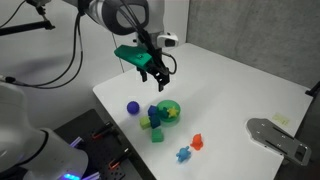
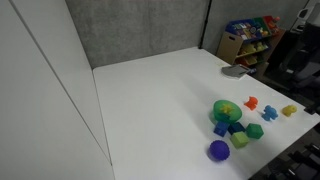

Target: Put the yellow spiky toy in the green bowl

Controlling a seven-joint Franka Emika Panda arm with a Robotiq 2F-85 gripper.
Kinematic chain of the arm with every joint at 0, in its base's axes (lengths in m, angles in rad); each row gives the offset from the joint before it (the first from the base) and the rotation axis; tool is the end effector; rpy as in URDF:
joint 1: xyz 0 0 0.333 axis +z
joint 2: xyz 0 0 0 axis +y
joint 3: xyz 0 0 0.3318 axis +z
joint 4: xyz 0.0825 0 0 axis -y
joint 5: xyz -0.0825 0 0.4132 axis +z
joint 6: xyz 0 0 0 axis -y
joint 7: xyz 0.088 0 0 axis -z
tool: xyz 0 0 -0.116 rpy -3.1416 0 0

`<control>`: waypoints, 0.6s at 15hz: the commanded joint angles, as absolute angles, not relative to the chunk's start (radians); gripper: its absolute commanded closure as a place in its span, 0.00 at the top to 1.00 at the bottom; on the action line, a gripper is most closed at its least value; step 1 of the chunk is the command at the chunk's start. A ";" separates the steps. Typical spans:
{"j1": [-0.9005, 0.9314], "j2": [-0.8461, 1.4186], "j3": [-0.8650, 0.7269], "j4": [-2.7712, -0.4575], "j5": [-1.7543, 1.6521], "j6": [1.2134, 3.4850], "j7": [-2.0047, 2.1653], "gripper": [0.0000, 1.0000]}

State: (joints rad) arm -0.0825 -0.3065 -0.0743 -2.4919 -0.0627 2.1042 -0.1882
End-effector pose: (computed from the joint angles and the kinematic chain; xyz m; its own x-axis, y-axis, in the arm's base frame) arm 0.4362 -0.0720 0.3803 0.9939 0.0690 -0.0859 0.0704 -0.9974 0.0130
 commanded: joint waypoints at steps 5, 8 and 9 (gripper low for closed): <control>-0.115 -0.549 -0.100 -2.495 -0.076 1.901 -0.123 1.00; -0.105 -0.544 -0.106 -2.495 -0.070 1.913 -0.142 1.00; -0.105 -0.551 -0.107 -2.495 -0.070 1.910 -0.141 1.00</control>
